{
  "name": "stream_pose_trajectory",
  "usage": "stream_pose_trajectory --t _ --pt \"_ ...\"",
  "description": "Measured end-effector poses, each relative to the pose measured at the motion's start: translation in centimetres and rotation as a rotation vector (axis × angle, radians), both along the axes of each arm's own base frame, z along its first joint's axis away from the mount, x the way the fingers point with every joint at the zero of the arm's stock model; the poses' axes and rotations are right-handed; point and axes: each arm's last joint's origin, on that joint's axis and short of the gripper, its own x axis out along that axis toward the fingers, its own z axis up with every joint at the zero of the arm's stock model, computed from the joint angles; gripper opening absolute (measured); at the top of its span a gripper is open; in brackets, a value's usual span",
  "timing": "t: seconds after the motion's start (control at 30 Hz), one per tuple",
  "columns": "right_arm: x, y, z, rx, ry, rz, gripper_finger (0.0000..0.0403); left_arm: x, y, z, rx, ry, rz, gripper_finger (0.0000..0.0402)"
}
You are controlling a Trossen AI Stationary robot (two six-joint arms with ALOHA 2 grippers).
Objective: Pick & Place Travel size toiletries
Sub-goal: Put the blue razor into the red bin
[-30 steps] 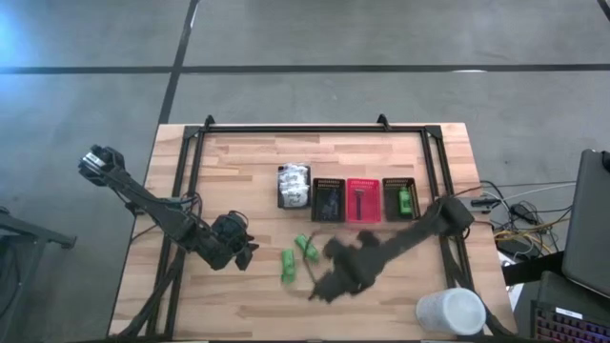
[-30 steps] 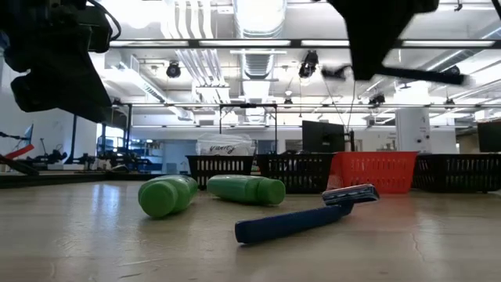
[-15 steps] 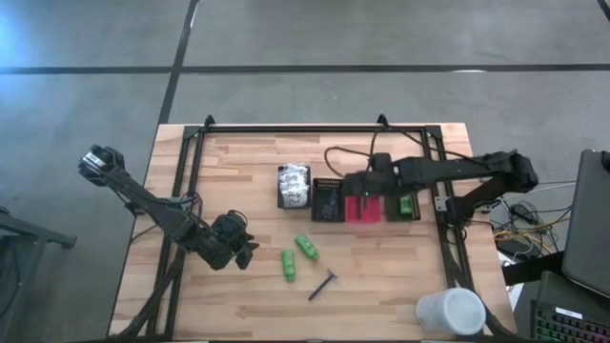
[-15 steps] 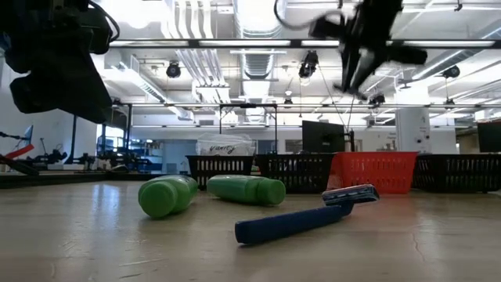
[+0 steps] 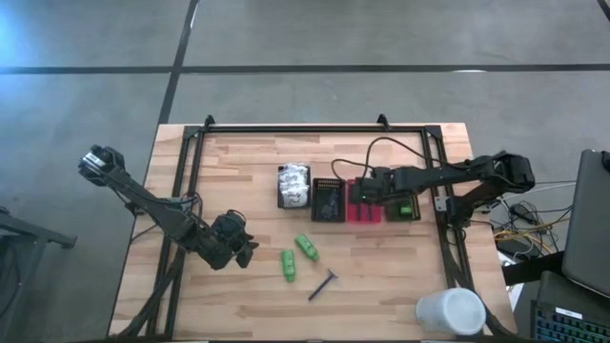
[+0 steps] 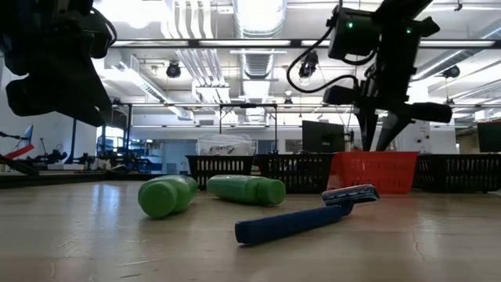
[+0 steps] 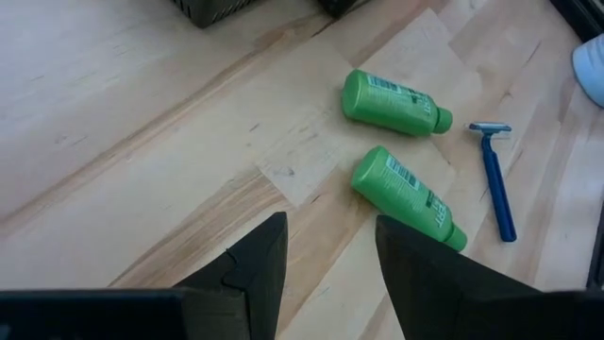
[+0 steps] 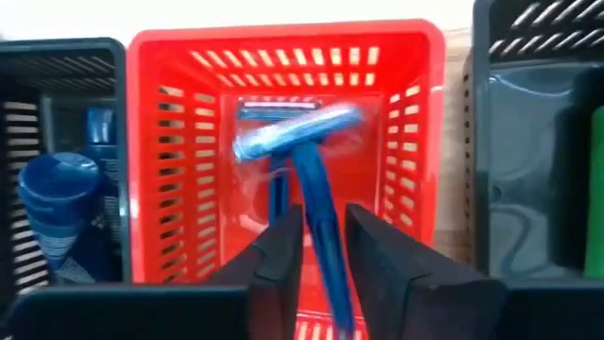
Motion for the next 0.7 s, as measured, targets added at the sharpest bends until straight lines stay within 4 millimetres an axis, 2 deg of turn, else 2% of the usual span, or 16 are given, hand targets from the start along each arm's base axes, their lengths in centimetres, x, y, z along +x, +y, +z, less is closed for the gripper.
stream_pose_trajectory --t 0.23,0.4,0.57,0.7 --pt "0.0 0.0 0.1 -0.01 0.011 0.044 0.014 0.0 0.0 0.0 0.001 -0.002 0.005 0.0168" --pt "1.3 0.6 2.1 -0.055 -0.035 0.175 0.0179 0.0 0.0 0.0 -0.012 -0.004 0.017 0.0168" --pt "3.4 3.2 4.4 -0.035 -0.116 0.288 0.0199 0.0 0.0 0.0 -0.019 -0.006 0.023 0.0168" --pt "5.1 6.2 4.7 0.061 -0.141 0.308 0.0199 0.0 0.0 0.0 -0.019 -0.006 0.023 0.0168"
